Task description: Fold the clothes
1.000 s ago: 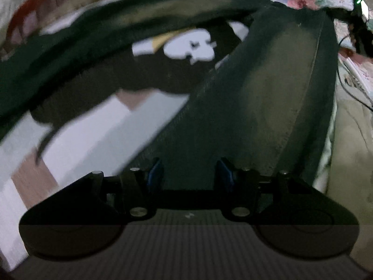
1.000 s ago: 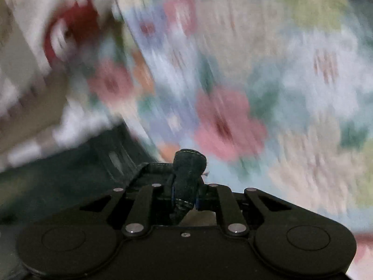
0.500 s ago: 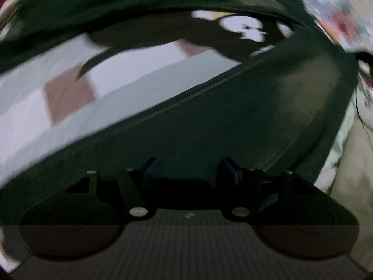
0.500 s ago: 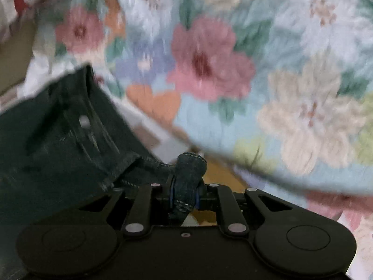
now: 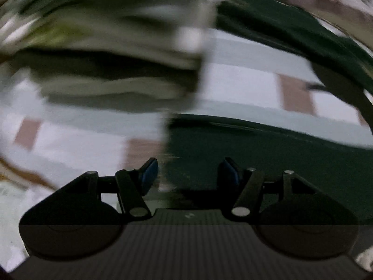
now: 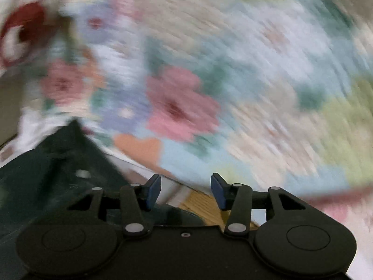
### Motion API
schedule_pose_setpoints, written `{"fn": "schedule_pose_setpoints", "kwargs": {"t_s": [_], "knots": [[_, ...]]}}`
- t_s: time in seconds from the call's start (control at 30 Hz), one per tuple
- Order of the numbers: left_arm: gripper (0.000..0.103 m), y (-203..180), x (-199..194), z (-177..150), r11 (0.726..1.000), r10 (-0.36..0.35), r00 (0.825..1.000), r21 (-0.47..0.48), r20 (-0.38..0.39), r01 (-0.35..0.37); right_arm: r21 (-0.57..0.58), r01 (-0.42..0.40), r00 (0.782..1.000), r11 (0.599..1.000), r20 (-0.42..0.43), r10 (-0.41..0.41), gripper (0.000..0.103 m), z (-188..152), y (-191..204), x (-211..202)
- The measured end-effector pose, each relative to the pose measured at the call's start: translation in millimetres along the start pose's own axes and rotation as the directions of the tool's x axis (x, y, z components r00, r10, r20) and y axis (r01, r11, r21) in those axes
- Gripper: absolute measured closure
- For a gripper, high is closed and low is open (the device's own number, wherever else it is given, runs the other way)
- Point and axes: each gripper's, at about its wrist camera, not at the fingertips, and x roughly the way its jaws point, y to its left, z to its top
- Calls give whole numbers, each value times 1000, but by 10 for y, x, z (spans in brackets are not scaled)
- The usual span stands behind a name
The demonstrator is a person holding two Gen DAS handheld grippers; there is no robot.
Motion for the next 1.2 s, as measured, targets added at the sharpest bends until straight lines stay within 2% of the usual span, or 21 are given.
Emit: {"fn": "schedule_pose_setpoints", "kwargs": {"t_s": [0.1,0.17,0.2,0.3,0.4,0.43,0.47,0.5,0.67,0.73,0.8,0.97,1.03,1.1,1.2], "knots": [[42,277,-63,10,996,27,999,-86,26,-25,-82,-167,986,983,17,168,48,94,458,-150],[43,462,-105,17,989,47,998,-144,42,-40,-159,-286,958,945,-10,288,46,112,845,-219],[43,415,-80,67,990,33,998,-139,54,-26,-205,-332,942,921,-26,334,46,73,1033,-258],[42,139,39,264,995,-31,995,-89,92,39,-353,-441,894,825,-88,440,46,-144,1581,-388],[42,-137,159,460,994,-97,987,-36,127,102,-483,-535,833,693,-167,527,48,-362,2130,-517],[42,-230,199,526,992,-119,983,-18,137,123,-521,-562,811,642,-196,551,56,-434,2313,-560],[42,-322,239,592,990,-142,979,1,148,143,-556,-587,788,588,-227,573,101,-507,2496,-603],[42,-414,279,657,986,-164,974,19,158,163,-586,-598,777,548,-253,577,101,-571,2622,-642],[42,-875,479,985,959,-277,940,115,200,258,-663,-563,789,493,-255,559,101,-737,2777,-600],[42,-803,638,1133,971,-238,944,54,228,232,-690,-547,795,474,-251,552,100,-798,2830,-575],[42,-696,809,1283,980,-186,949,-22,255,198,-717,-530,801,453,-247,546,90,-860,2883,-551],[42,-407,1130,1452,980,-49,960,-173,276,100,-778,-485,814,399,-236,531,89,-1015,3015,-489],[42,-320,1205,1503,975,-22,960,-207,278,83,-801,-466,819,376,-230,525,87,-1076,3067,-464],[42,-280,1246,1545,977,-8,956,-204,292,70,-821,-447,823,354,-223,522,72,-1128,3096,-438],[41,-287,1272,1586,983,3,948,-176,318,56,-832,-448,817,327,-232,528,63,-1143,3090,-413]]}}
